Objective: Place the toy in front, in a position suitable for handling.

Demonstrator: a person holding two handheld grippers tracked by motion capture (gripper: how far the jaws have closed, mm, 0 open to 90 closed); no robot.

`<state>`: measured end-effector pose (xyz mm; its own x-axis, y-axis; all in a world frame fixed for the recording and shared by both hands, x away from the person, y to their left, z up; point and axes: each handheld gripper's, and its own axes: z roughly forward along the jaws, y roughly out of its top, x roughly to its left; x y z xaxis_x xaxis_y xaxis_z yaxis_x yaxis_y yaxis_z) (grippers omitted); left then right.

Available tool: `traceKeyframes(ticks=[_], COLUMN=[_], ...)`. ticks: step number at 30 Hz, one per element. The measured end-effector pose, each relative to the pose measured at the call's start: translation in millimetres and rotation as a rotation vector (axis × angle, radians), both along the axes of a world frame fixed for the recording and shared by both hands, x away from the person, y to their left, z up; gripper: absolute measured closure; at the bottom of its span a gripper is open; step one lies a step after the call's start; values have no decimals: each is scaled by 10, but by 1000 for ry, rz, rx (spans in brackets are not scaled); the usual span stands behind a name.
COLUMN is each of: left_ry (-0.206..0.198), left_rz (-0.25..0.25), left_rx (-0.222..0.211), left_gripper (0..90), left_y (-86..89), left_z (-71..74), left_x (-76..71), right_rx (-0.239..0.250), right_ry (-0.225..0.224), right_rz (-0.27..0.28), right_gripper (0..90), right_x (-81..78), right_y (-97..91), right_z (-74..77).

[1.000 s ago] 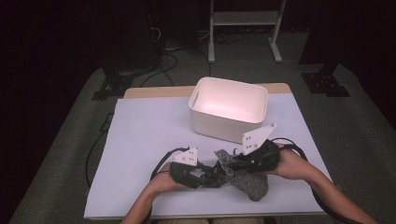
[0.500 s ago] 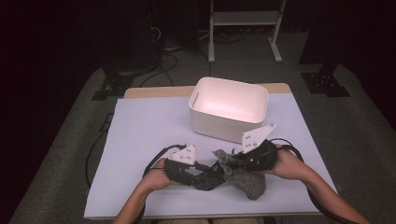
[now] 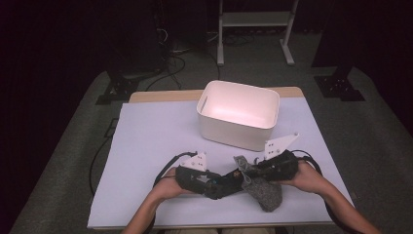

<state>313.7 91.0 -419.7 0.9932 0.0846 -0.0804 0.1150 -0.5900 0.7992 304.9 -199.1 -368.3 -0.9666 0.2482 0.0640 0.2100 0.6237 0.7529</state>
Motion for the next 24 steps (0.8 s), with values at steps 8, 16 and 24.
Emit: traceKeyframes(ticks=[8,16,24], left_ry=[-29,-38,-62], left_rz=[-29,-40,-33], left_rx=[38,53,90], left_gripper=[654,651,575], left_y=[-189,-248,-206], left_z=[39,44,26], left_x=[-33,-48,-92], right_rx=[-49,-61,-45], right_ry=[47,20,32], right_rz=[-49,15,21], right_gripper=[825,823,823], right_x=[-18,-22,-47], right_y=[-216,-41,-77], right_z=[-229,-162,-198])
